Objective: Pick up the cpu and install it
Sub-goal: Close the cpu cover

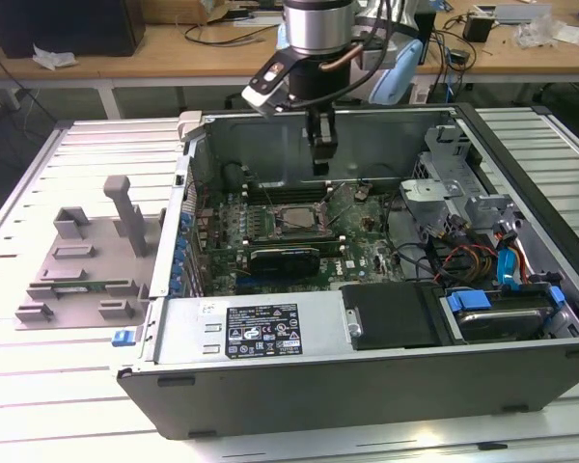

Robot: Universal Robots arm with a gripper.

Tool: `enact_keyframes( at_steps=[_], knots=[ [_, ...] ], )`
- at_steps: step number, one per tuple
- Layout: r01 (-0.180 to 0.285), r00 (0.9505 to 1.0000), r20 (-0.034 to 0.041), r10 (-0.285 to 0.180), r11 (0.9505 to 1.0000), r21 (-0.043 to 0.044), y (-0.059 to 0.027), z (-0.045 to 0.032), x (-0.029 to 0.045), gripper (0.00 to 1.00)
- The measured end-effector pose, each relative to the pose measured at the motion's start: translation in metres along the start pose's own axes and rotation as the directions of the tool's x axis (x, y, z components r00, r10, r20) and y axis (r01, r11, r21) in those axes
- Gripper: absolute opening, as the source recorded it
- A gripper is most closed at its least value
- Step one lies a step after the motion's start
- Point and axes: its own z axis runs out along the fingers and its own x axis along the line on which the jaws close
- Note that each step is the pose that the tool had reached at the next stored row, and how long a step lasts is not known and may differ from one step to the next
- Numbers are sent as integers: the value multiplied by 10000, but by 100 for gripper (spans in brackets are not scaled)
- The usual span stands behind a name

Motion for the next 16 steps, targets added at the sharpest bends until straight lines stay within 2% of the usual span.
enact_keyframes(
  at_steps=[1,3,6,9,11,14,16],
  knots=[
    [-1,10000,0,1,10000,18,75,4,-3,11],
    [-1,10000,2,1,10000,37,152,9,-5,11],
    [2,10000,-2,-2,10000,76,358,23,-13,11],
    [5,10000,-3,-5,9999,111,478,30,-15,11],
    [7,10000,-2,-7,9999,166,553,37,-17,11],
    [13,10000,-7,-13,9995,306,640,83,-21,11],
    [14,10000,-6,-14,9994,355,664,117,-21,11]
  ],
)
